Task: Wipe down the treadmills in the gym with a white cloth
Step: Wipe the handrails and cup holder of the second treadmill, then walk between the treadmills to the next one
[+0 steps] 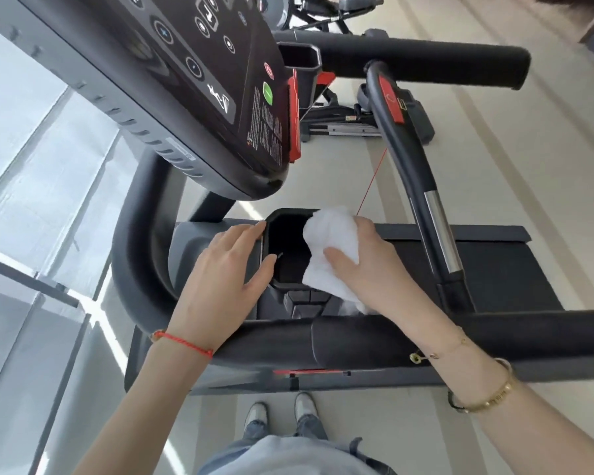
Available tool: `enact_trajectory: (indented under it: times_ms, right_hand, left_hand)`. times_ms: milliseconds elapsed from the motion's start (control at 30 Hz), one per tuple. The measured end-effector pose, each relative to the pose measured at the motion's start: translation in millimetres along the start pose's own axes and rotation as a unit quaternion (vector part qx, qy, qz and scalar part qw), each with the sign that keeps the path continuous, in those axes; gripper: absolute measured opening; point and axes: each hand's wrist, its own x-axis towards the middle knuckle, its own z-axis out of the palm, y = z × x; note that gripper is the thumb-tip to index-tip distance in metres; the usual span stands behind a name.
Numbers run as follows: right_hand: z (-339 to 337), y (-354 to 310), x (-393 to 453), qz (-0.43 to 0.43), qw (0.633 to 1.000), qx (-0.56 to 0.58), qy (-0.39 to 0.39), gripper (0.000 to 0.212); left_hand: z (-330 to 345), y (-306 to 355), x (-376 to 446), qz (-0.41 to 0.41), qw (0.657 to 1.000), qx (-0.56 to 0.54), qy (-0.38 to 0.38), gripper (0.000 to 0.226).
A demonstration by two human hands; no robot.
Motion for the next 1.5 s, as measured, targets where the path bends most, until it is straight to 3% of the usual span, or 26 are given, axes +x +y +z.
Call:
enact_trajectory:
  times_ms: [100, 200, 400, 867, 1167, 1500]
  right_hand:
    - [-6, -3, -22, 0.008, 0.999, 0.019, 0.049, 0.052]
    - [-12, -6, -47, -0.040, 0.993, 0.028, 0.111, 0.042]
    - [-15, -14, -114, -0.115, 0.982, -0.021, 0.149, 0.048]
    - [0, 23, -267, 0.097, 0.945, -0.039, 0.308, 0.048]
    - [1, 71, -348, 0.224, 0.889, -0.003, 0.399, 0.048]
    - [-33, 147, -442, 0.335, 0.827, -0.007, 0.451, 0.046]
  left_hand:
    - [-4, 1, -1, 0.030, 1.000, -0.003, 0.007, 0.045]
    - [-9, 3, -1, 0.066, 0.998, -0.010, -0.003, 0.042]
    - [-17, 13, 1, 0.144, 0.987, -0.056, -0.044, 0.040]
    - [17, 94, -34, 0.340, 0.913, -0.110, -0.198, 0.038]
    - [73, 167, -73, 0.426, 0.852, -0.126, -0.277, 0.037]
    - [159, 292, -135, 0.495, 0.780, -0.145, -0.353, 0.036]
